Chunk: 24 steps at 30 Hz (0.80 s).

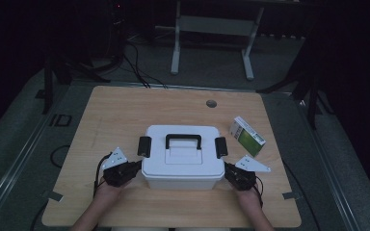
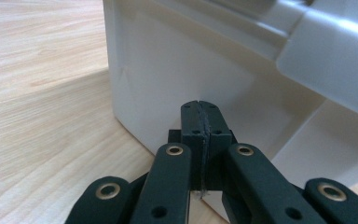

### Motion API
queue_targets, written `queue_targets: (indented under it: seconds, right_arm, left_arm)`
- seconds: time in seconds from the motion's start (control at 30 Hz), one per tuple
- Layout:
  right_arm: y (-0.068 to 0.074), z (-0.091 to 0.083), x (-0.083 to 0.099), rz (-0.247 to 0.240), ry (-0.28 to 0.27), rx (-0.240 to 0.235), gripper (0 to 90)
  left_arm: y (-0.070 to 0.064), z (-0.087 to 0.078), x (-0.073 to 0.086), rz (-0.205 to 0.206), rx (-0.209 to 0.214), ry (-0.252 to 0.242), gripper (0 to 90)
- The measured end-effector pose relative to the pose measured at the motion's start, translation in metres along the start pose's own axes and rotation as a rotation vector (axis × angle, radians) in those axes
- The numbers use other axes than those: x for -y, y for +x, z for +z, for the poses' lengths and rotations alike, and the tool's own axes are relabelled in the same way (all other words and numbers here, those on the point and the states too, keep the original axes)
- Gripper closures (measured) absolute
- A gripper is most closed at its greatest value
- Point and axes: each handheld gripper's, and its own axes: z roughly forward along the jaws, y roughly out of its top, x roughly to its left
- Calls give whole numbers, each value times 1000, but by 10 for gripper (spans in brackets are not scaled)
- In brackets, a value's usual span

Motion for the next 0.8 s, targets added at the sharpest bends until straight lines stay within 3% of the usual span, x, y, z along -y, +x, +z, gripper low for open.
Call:
queue_targets:
  seconds: [0.23,0.7,0.8]
  right_arm:
    - [1,-16,7,10,-1,-9,900]
    - [11,-37,17,-15,-1,-21,900]
    - [12,-40,19,-2,-1,-31,900]
  left_arm:
    - [-13,-3,4,5,37,4,900]
    - [-27,-11,10,23,69,19,900]
    - [-30,-12,11,25,74,21,900]
